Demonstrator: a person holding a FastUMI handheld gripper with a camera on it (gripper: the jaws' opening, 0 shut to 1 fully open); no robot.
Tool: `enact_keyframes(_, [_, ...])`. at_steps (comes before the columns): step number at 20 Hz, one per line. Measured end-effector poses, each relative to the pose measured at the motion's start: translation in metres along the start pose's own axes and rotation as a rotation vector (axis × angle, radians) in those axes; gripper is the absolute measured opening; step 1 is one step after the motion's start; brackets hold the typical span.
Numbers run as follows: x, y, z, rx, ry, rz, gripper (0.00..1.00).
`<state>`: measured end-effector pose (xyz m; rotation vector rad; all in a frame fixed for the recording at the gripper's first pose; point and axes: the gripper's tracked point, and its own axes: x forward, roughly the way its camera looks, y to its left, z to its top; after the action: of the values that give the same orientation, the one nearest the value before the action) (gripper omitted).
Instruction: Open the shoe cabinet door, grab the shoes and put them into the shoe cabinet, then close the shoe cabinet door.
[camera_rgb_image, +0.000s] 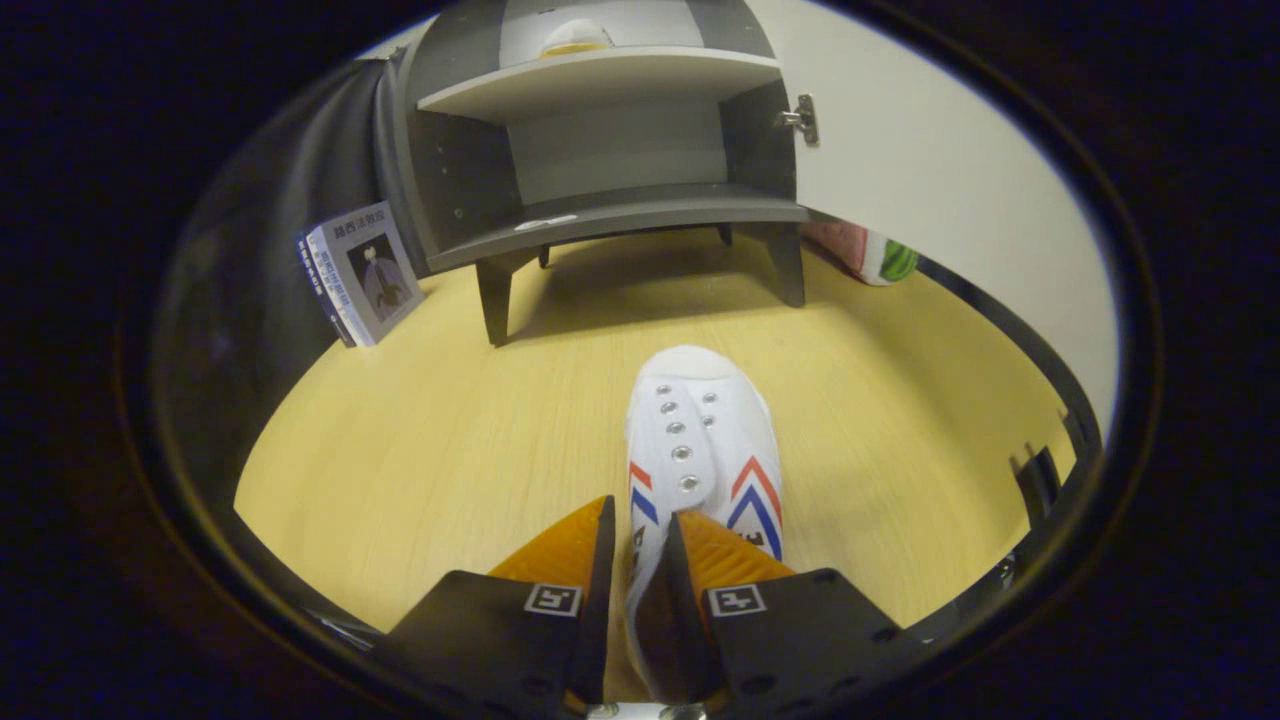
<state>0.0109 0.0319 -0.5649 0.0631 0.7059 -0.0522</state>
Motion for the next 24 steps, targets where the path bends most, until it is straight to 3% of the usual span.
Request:
enact_keyframes(3, [0.005, -0.003, 0.012, -0.007, -0.080, -0.017, 0.32])
enact_keyframes(9, [0.015, -0.003, 0.010, -0.106, -0.120, -0.089, 0.31])
enact_keyframes(14, [0.018, 0.000, 0.009, -0.092, -0.144, -0.057, 0.30])
enact_keyframes(16, [0.017, -0.002, 0.009, -0.072, -0.148, -0.059, 0.13])
enact_keyframes(24, [0.016, 0.000, 0.010, -0.017, -0.146, -0.006, 0.03])
